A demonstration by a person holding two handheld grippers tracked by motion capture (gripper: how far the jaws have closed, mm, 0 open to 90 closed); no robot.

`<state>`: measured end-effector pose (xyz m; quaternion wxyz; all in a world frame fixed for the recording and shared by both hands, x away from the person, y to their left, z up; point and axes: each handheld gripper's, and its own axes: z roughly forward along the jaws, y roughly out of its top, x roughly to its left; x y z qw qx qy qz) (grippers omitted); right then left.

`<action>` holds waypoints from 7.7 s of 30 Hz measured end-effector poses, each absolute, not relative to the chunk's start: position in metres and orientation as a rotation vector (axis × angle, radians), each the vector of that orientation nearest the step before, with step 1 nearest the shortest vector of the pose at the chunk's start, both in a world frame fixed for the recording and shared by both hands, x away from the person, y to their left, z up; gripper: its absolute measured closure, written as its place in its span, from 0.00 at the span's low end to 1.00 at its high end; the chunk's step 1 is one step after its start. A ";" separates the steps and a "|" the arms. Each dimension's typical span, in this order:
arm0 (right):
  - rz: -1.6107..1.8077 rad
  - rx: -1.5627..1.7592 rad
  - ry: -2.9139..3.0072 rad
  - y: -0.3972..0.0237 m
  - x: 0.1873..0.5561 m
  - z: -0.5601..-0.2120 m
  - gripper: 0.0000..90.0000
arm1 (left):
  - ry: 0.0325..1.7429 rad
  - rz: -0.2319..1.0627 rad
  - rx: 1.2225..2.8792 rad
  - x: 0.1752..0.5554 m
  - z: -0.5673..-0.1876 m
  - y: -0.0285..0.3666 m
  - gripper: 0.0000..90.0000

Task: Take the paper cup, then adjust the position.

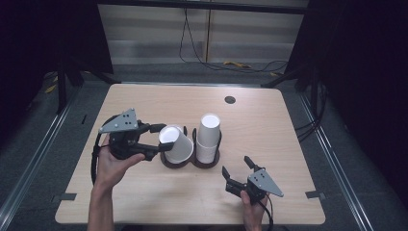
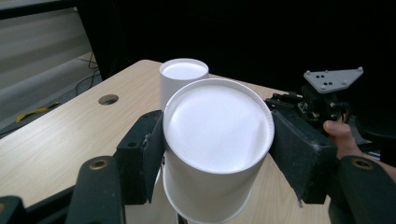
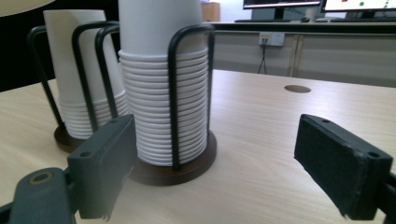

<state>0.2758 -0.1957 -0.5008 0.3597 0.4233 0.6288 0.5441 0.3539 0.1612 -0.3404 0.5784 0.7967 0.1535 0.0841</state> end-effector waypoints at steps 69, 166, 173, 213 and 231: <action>1.740 0.694 2.099 -0.124 0.293 -0.496 0.26 | 0.328 -0.116 1.850 0.349 -0.433 0.132 0.41; 1.137 0.527 2.684 -0.123 0.318 -0.447 0.31 | 0.351 0.038 1.938 0.345 -0.437 0.143 0.21; 1.117 0.505 2.692 -0.124 0.320 -0.440 0.31 | 0.340 0.047 1.954 0.346 -0.434 0.142 0.21; 0.743 0.339 2.850 -0.103 0.334 -0.427 0.33 | 0.270 -0.013 2.158 0.353 -0.446 0.119 0.22; 0.595 0.278 2.890 -0.087 0.334 -0.427 0.33 | 0.197 -0.047 2.243 0.357 -0.451 0.111 0.29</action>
